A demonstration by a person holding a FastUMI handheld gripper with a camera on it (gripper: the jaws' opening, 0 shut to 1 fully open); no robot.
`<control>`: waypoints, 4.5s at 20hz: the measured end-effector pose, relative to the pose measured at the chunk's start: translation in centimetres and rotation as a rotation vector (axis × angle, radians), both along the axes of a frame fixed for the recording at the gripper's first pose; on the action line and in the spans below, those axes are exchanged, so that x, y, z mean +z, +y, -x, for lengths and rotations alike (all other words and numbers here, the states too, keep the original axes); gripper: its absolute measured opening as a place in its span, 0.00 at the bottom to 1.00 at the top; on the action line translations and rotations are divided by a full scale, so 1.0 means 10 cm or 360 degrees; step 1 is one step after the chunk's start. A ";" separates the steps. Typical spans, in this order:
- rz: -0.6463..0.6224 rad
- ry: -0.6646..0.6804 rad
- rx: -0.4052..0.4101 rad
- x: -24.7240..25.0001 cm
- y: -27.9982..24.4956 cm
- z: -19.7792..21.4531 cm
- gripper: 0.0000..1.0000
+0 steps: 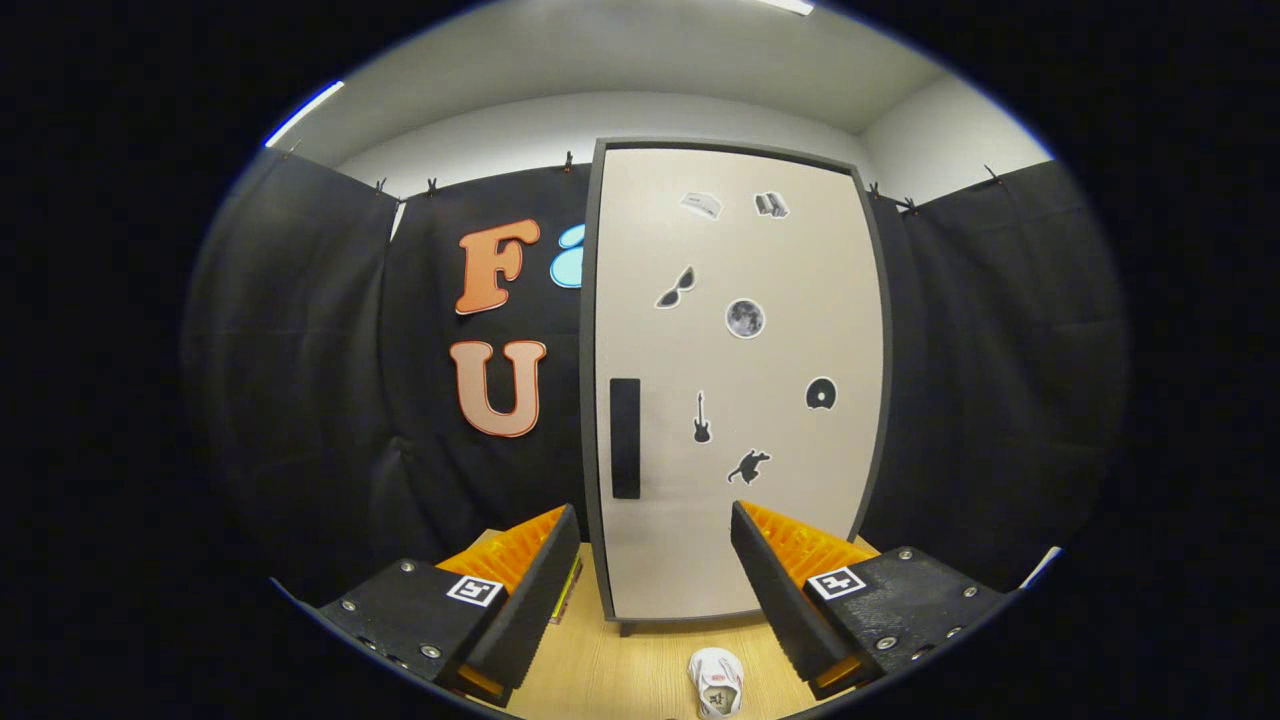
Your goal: Open the shoe cabinet door, grab the shoes and put them into the shoe cabinet, then close the shoe cabinet door.
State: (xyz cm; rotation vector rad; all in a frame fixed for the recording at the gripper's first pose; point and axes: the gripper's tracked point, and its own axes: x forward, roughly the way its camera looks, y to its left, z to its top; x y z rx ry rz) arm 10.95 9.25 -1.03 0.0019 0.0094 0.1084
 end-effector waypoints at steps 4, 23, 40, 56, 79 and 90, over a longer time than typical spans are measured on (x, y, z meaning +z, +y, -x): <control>-0.0011 -0.0003 0.0020 -0.02 0.24 -0.49 0.95; -0.0035 0.0023 -0.0107 -0.14 0.38 -1.70 0.37; -0.0134 0.0074 -0.0061 -0.08 -0.01 -0.73 0.20; -0.0117 0.0118 -0.0280 -0.13 -0.82 -0.24 0.14; -0.0195 0.0151 -0.0441 -0.26 -2.31 0.02 0.05; -0.0049 0.0162 -0.0564 -0.18 -2.38 0.36 0.02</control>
